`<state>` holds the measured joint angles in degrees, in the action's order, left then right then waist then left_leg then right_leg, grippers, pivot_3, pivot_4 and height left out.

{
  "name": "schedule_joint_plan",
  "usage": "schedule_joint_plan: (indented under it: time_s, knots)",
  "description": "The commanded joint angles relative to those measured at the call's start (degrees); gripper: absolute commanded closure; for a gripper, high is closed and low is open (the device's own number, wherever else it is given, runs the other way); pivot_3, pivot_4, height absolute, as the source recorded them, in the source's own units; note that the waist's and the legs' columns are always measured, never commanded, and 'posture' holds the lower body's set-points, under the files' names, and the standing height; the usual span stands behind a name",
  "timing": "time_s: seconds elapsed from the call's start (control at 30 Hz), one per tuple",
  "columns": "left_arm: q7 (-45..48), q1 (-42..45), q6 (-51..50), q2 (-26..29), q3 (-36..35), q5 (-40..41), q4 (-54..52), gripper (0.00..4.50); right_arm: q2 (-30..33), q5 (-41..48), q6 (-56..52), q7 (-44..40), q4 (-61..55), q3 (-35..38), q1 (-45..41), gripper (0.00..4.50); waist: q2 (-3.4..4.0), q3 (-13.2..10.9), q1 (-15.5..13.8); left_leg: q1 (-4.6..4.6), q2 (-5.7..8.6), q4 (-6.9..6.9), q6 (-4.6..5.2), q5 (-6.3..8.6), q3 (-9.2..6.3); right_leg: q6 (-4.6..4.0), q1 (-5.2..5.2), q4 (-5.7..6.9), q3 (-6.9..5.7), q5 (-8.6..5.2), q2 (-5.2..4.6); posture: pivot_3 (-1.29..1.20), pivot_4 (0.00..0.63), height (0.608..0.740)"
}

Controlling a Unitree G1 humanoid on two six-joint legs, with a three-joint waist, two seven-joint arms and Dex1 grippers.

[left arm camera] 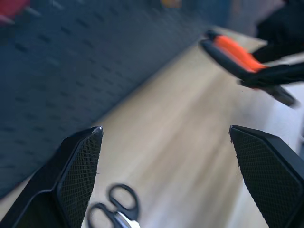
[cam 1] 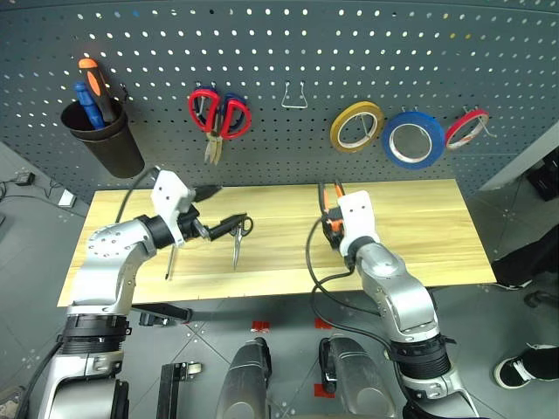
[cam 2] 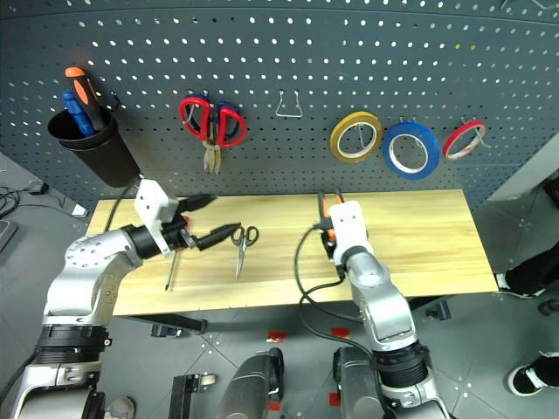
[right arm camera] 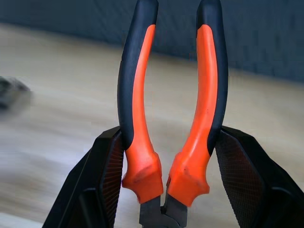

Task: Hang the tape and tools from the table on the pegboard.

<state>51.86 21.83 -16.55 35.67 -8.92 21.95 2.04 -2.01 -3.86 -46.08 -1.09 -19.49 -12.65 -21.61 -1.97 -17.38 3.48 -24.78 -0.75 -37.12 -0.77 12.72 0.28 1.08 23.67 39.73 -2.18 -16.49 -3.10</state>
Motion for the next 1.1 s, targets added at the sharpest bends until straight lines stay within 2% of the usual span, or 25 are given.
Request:
schedule_joint_plan:
  time_s: [0.03,0.23,0.47,0.77,1.1]
  knots:
    - [-2.5,-0.4,-2.8,-0.4,-2.6,3.3,-5.5,0.0,-1.4,-0.7,8.3,0.1,-3.7,-0.6,-7.7,1.89,0.0,0.0,-0.1,0.02,0.01,-0.07,-0.01,-0.01,-0.01,-0.01,0.0,0.09,0.0,0.01,0.0,-0.07,0.272,0.74]
    - [-6.6,0.5,-5.6,-1.0,0.1,1.9,-9.9,0.0,-2.6,0.0,24.5,0.3,13.5,2.8,-24.8,1.89,-0.01,0.0,-0.3,0.05,0.03,-0.18,-0.09,-0.1,-0.09,-0.05,-0.01,0.24,-0.06,0.03,0.03,-0.05,0.266,0.74]
    - [-14.3,5.3,-11.3,-3.7,1.7,1.2,-12.0,0.0,-3.0,1.3,38.0,-1.1,31.7,5.7,-37.7,1.89,-0.02,0.0,-0.7,-0.01,0.06,-0.15,-0.28,-0.22,0.0,-0.06,0.0,0.13,-0.01,0.03,-0.02,-0.03,0.263,0.74]
    - [-16.2,7.8,-13.9,-6.5,3.8,1.4,-13.2,0.0,0.2,0.9,50.5,-0.2,48.3,9.1,-47.7,1.89,-0.02,0.0,-0.9,-0.02,0.03,0.03,-0.33,-0.24,0.07,-0.06,0.04,-0.03,0.01,0.03,-0.02,-0.02,0.266,0.74]
    - [-17.3,11.8,-10.2,-10.1,5.5,-0.9,-8.2,0.0,1.7,-0.6,67.0,2.0,73.2,10.6,-54.6,1.89,-0.03,0.0,-0.9,-0.01,0.01,0.02,-0.33,-0.25,0.15,-0.07,0.04,-0.03,0.04,0.03,-0.03,0.0,0.284,0.74]
